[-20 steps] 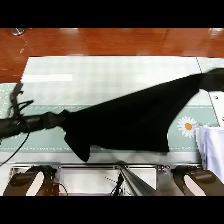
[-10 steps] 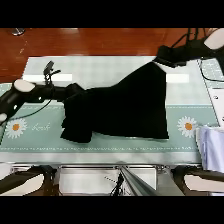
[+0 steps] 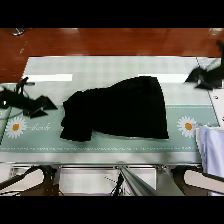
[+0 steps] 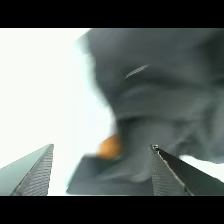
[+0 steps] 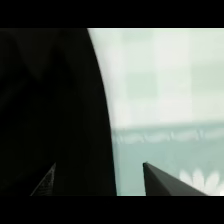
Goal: Fold the shirts.
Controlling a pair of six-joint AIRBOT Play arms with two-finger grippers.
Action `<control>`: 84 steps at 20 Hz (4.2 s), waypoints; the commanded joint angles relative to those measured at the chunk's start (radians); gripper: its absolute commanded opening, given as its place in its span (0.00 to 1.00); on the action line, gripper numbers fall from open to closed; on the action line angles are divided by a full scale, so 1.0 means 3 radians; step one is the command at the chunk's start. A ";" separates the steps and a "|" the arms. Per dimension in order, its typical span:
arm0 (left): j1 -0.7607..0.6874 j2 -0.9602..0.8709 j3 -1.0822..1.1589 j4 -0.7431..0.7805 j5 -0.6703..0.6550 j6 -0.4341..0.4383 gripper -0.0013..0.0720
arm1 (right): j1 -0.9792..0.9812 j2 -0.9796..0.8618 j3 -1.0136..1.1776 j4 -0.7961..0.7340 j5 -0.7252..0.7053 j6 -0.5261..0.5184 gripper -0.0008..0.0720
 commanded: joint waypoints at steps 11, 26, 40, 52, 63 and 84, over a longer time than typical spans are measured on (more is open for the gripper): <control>0.0062 -0.0023 -0.1455 -0.1994 0.0402 0.1837 0.06 | -0.0295 0.1405 -0.2768 0.0528 -0.0629 -0.0416 0.87; 0.0010 -0.0023 -0.1475 -0.2056 0.0226 0.1855 0.06 | 0.0264 0.0675 -0.2902 0.0866 -0.0978 -0.0487 0.87; -0.0300 0.0633 0.1006 -0.2675 -0.0085 0.1227 0.06 | 0.0852 0.0547 0.1268 0.0398 -0.0237 -0.0052 0.04; -0.0300 0.2416 0.3066 0.0821 0.0342 -0.0202 0.06 | 0.0852 0.2372 0.2360 -0.0530 0.0121 0.0214 0.04; -0.0301 0.2972 0.0688 0.0074 -0.0479 -0.0507 0.06 | 0.0852 0.2661 0.1007 -0.0673 0.0913 0.0380 0.04; -0.0913 -0.1280 0.1405 -0.1116 0.1101 0.0492 0.13 | 0.0814 -0.1352 0.1399 0.0542 -0.1137 0.0348 0.04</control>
